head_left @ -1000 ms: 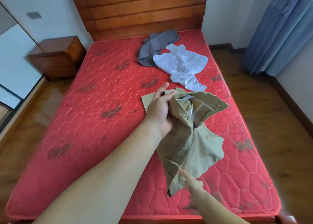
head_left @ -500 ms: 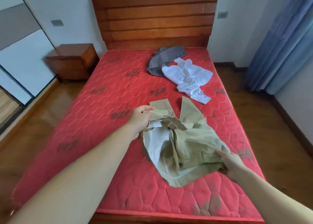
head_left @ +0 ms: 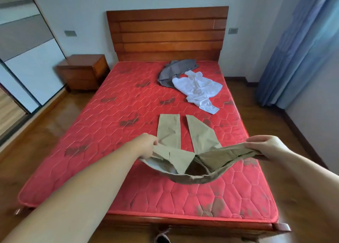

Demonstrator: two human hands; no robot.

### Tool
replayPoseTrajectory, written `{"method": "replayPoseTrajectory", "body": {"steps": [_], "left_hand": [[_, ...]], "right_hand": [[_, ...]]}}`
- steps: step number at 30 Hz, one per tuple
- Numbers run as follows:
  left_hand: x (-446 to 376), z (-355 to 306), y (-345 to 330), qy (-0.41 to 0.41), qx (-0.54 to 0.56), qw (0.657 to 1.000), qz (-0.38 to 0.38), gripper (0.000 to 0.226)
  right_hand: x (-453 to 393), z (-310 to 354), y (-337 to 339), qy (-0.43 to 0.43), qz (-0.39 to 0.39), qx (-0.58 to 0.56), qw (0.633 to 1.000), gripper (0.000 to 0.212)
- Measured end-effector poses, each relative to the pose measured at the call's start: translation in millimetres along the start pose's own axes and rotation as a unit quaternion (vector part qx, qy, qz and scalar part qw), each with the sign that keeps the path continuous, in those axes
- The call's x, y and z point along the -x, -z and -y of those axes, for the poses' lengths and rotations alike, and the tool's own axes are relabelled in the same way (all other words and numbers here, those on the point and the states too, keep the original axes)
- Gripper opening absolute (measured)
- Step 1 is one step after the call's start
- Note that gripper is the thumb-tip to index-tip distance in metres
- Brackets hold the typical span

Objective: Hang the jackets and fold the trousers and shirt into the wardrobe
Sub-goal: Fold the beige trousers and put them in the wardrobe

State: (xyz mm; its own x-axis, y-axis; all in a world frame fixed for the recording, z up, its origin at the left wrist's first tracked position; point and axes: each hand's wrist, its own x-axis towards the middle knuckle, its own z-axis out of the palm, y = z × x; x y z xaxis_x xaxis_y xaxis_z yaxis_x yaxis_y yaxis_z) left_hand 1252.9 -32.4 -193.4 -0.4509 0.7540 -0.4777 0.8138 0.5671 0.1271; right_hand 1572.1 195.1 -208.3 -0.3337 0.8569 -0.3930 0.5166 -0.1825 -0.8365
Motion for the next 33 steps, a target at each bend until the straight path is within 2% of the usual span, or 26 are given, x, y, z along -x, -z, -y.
{"method": "replayPoseTrajectory", "body": {"steps": [4,6,8,10,12,14,16,17,18,20,21,23,26,28,29,30,31,32,33], "left_hand": [[12.4,16.1,9.9,0.057,-0.060,0.993,-0.081,0.049],[14.3,22.7,4.8,0.111,-0.073,0.988,-0.080,0.042],[9.6,29.8,-4.1,0.148,0.018,0.989,-0.021,0.039],[4.7,34.8,-7.3,0.162,0.218,0.962,0.015,0.047],[-0.9,35.1,-4.8,0.163,0.378,0.911,-0.022,0.048],[-11.3,37.6,-1.8,0.142,0.472,0.869,-0.036,0.040],[-20.5,43.0,2.6,0.100,0.507,0.856,-0.001,0.027],[-25.7,48.4,4.8,0.082,0.484,0.871,0.023,0.022],[-31.6,56.1,5.5,0.066,0.419,0.904,0.049,0.024],[-41.5,71.0,5.4,0.049,0.200,0.972,0.111,0.039],[-45.9,76.5,3.3,0.042,0.103,0.984,0.138,0.043],[-59.1,84.9,-4.3,0.036,0.016,0.983,0.181,0.043],[-86.5,89.2,-20.2,0.050,-0.028,0.957,0.286,0.038],[-102.4,89.5,-33.3,0.096,-0.005,0.922,0.376,0.034],[-109.4,89.5,-38.6,0.116,0.011,0.907,0.404,0.034],[-117.8,89.4,-43.6,0.122,0.026,0.904,0.408,0.035],[-126.8,87.5,-44.5,0.122,0.046,0.913,0.386,0.036],[-139.0,83.8,-40.0,0.127,0.071,0.933,0.330,0.040],[-153.4,78.4,-27.2,0.136,0.116,0.954,0.241,0.045]], "right_hand": [[5.0,-10.2,11.9,-0.018,0.072,0.074,0.994,0.036],[5.7,-13.8,8.5,-0.033,0.109,0.114,0.987,0.050],[5.1,-14.5,2.0,-0.055,0.168,0.148,0.973,0.061],[2.2,-11.4,-7.7,-0.064,0.199,0.192,0.959,0.059],[0.4,-4.3,-15.8,-0.039,0.165,0.274,0.947,0.046],[-7.9,3.6,-24.6,0.010,0.126,0.354,0.927,0.031],[-16.7,11.2,-31.6,0.043,0.072,0.371,0.925,0.021],[-24.0,13.5,-32.6,0.051,0.041,0.362,0.930,0.022],[-31.1,14.2,-32.1,0.054,0.018,0.355,0.933,0.024],[-40.9,13.7,-31.5,0.034,0.023,0.368,0.929,0.029],[-44.8,10.1,-33.3,0.006,0.060,0.398,0.915,0.030],[-50.0,3.0,-41.2,-0.065,0.145,0.471,0.868,0.032],[-61.2,-13.2,-54.3,-0.173,0.217,0.500,0.820,0.033],[-68.6,-26.2,-66.2,-0.232,0.285,0.525,0.767,0.032],[-74.1,-33.6,-72.2,-0.249,0.310,0.547,0.737,0.031],[-79.7,-37.9,-80.3,-0.269,0.317,0.550,0.724,0.029],[-87.0,-33.3,-89.4,-0.291,0.312,0.531,0.732,0.026],[-98.6,-21.4,-97.2,-0.293,0.287,0.503,0.761,0.026],[-117.4,-1.3,-101.8,-0.265,0.250,0.483,0.796,0.030]]}}
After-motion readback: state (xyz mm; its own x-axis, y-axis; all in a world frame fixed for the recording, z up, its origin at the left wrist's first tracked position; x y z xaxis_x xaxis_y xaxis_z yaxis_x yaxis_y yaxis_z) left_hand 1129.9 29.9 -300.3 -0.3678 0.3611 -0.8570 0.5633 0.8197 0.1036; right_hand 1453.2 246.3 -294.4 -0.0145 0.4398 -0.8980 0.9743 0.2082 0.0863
